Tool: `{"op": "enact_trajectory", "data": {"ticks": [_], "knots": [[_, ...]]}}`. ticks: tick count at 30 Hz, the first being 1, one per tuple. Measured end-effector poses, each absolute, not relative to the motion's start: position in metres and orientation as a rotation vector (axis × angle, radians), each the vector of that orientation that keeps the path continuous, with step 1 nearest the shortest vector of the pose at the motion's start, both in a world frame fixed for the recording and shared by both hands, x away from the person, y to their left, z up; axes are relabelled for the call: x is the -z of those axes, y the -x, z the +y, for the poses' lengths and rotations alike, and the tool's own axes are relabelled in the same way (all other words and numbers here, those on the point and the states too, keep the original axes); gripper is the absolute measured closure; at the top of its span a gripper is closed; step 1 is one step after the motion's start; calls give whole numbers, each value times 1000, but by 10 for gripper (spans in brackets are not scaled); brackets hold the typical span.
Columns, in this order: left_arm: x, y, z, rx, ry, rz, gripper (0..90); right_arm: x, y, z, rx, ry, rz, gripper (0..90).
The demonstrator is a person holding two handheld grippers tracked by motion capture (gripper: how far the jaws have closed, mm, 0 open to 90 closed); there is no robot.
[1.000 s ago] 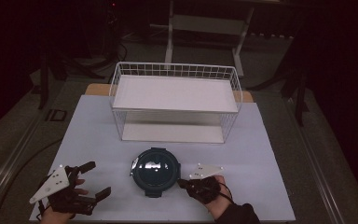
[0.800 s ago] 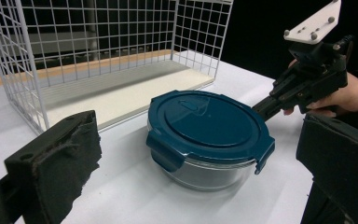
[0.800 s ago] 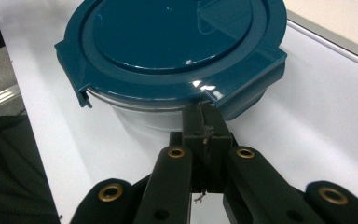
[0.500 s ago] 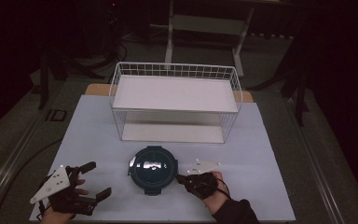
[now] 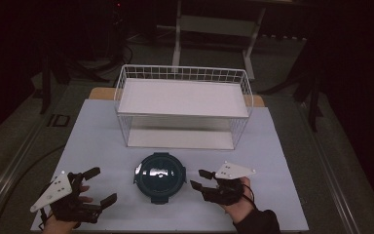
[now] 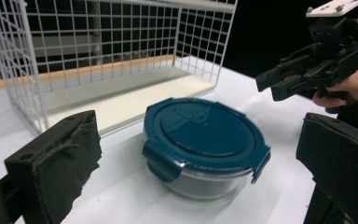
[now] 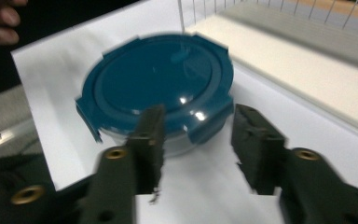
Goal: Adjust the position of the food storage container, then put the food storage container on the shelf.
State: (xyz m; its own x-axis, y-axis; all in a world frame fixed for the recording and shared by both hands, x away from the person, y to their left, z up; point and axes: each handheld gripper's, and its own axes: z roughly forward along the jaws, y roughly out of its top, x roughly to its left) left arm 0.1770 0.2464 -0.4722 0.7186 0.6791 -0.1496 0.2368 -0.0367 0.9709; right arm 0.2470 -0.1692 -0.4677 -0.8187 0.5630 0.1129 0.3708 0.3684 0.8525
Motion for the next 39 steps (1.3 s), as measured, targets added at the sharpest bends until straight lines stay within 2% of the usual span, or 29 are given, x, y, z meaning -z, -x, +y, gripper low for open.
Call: {"op": "enact_trajectory", "data": {"ticks": [1, 4, 8, 11, 17, 22, 25, 30, 36, 39], "knots": [[471, -177, 246, -408, -1599, 754, 0, 462, -247, -173, -1466, -841, 2394, 363], [465, -177, 243, -375, -1591, 747, 0, 458, -246, -176, -1505, -837, 2369, 216], [457, -176, 239, -336, -1613, 738, 0, 454, -245, -183, -1562, -847, 2351, 139], [451, -178, 237, -325, -1631, 743, 0, 448, -244, -190, -1608, -844, 2316, 121], [443, -188, 238, -333, -1640, 793, 0, 435, -245, -196, -1641, -797, 2252, 151], [443, -203, 236, -290, -1628, 856, 0, 426, -249, -197, -1673, -804, 2254, 162], [443, -210, 232, -320, -1644, 904, 0, 424, -250, -195, -1666, -778, 2232, 152], [445, -223, 226, -263, -1696, 932, 0, 422, -251, -190, -1664, -736, 2220, 126], [462, -246, 224, -184, -1748, 1062, 0, 423, -251, -183, -1656, -763, 2202, 108], [473, -257, 223, -92, -1749, 1102, 0, 425, -252, -184, -1676, -801, 2182, 108]]}}
